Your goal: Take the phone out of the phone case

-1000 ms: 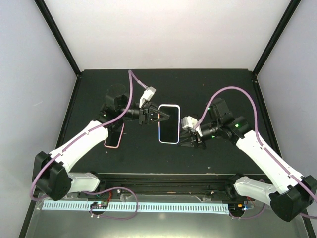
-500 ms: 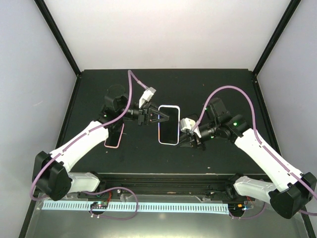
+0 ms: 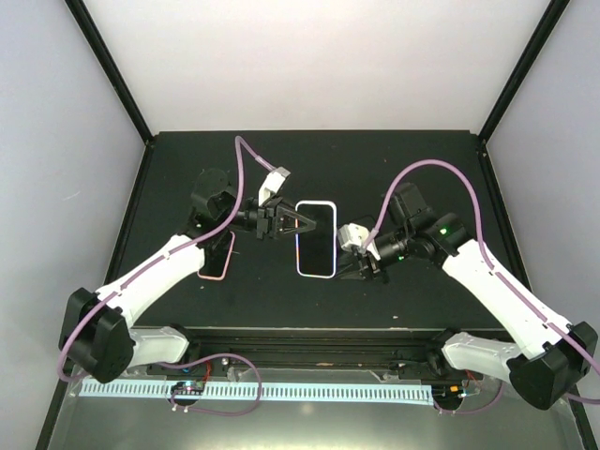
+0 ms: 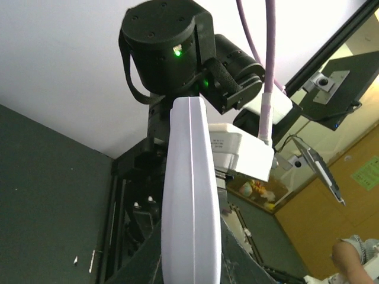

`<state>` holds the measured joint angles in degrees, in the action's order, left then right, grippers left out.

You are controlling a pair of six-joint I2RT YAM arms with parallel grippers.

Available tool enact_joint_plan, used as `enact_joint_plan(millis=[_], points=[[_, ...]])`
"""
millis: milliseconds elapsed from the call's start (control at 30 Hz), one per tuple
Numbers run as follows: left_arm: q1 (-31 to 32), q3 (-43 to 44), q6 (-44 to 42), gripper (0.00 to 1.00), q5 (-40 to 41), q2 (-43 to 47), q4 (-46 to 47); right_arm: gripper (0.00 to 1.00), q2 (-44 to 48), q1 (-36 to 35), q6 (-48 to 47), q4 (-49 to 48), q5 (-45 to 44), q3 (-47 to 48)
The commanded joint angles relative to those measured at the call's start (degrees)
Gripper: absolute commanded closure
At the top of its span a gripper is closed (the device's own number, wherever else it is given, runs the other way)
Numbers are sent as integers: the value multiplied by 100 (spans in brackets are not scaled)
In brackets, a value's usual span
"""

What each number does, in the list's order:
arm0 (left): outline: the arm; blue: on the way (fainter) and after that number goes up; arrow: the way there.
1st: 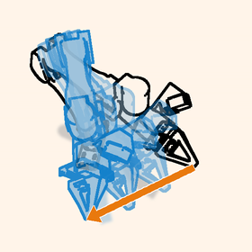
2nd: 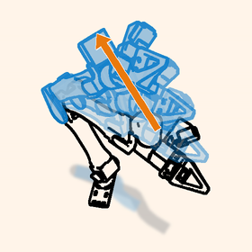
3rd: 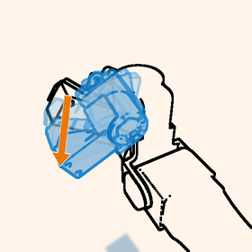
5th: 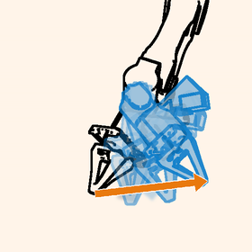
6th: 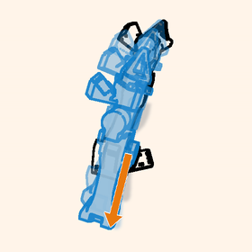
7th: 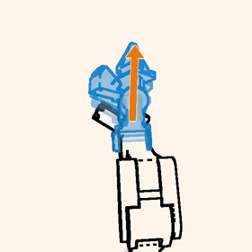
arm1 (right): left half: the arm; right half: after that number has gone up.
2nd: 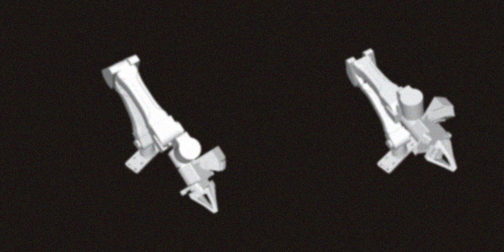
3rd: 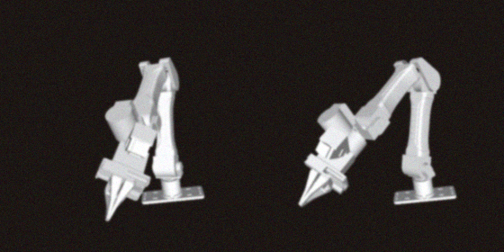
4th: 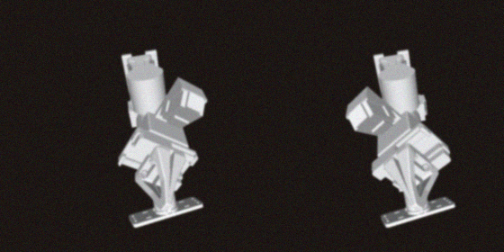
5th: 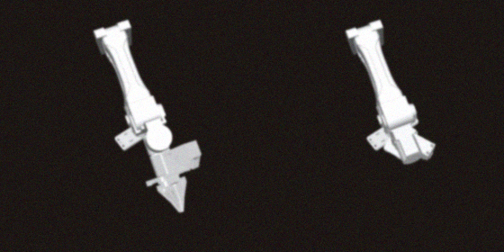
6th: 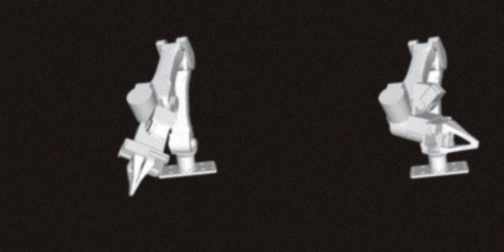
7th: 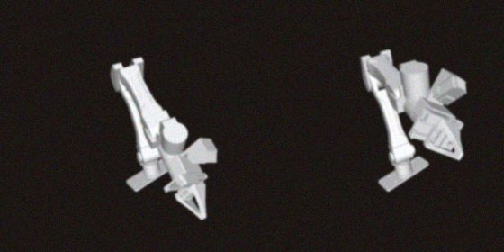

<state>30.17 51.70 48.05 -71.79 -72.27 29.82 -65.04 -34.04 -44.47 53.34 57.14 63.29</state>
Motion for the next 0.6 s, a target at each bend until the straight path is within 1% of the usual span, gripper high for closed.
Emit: enact_joint_plan(millis=[0, 67, 100, 200, 333, 467, 567], points=[[39, 262, -976, 99, 45, 390, -970, 68, -76, -1, -72, 6, 355, 229], [44, 389, -1614, 99, 359, 499, -1703, 55, -80, -10, -132, 228, 493, 283], [56, 427, -1815, 98, 503, 556, -1921, 52, -92, -1, -237, 409, 574, 336], [66, 406, -1944, 99, 704, 754, -1963, 51, -82, -9, -165, 588, 602, 403], [64, 354, -1966, 99, 772, 802, -1945, 53, -6, -21, 183, 266, 455, 292], [65, 271, -1872, 98, 798, 791, -1769, 49, -72, -172, 369, 171, 184, 253], [66, 219, -1767, 98, 790, 780, -1640, 52, -116, -256, 442, 92, 34, 217]])
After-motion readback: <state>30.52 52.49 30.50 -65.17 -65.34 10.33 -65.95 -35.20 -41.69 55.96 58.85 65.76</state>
